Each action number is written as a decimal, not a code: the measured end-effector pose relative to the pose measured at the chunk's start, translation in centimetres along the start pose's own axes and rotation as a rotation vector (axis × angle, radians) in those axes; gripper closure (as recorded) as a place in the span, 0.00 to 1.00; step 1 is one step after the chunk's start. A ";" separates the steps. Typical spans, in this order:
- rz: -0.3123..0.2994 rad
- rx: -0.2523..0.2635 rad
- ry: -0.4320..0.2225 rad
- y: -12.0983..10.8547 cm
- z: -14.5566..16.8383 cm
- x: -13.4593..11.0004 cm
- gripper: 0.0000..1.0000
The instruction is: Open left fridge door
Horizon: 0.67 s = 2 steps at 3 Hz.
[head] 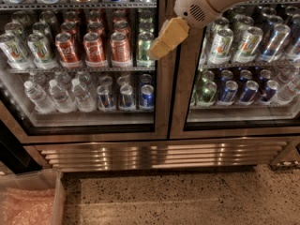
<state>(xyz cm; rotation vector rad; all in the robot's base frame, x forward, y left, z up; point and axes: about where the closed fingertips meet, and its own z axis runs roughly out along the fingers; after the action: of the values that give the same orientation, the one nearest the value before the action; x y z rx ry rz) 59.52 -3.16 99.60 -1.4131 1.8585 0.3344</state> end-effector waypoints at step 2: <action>-0.007 -0.017 -0.017 0.2 0.1 0.0 0.00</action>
Offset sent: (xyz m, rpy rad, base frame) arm 0.0892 0.1749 -0.0271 0.3682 0.0637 0.4953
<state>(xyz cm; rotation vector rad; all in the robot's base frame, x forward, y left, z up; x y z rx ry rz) 59.37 -3.07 99.48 -1.4241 1.8406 0.3581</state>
